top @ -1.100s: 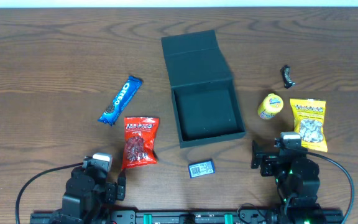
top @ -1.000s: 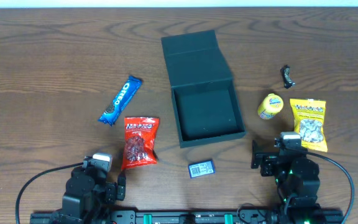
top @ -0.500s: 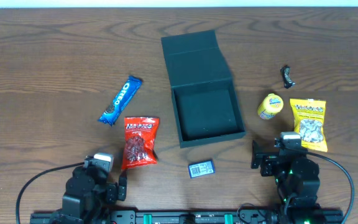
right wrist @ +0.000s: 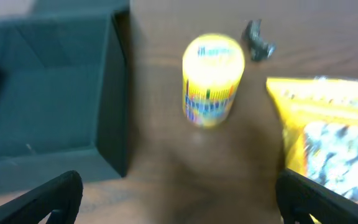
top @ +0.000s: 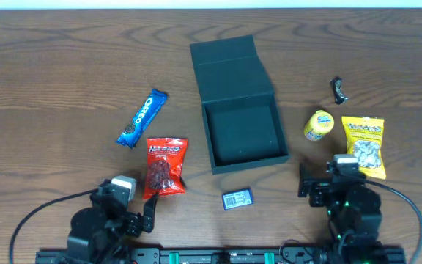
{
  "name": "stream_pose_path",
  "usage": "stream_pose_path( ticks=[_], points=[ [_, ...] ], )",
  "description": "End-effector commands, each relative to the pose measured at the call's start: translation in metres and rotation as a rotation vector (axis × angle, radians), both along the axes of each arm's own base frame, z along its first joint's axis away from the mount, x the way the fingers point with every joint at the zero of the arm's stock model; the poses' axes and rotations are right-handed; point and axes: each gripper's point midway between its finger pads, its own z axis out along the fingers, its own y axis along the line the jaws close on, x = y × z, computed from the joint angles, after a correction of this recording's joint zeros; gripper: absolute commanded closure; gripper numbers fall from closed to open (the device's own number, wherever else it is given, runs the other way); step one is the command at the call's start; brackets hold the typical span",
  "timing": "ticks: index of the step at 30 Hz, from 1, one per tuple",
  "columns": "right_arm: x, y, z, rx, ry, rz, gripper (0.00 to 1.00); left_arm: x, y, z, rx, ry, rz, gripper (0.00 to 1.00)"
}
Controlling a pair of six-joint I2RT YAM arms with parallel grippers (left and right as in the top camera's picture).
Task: Pack container
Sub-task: 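Move the left gripper toward the red Hacks bag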
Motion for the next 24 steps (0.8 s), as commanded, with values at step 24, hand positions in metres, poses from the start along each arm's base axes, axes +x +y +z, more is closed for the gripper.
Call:
stream_pose_path(
  ticks=[24],
  points=[
    [-0.077, 0.054, 0.178, 0.269, -0.095, 0.257, 0.01, 0.008, -0.073, 0.137, -0.258, 0.212, -0.303, 0.05]
  ],
)
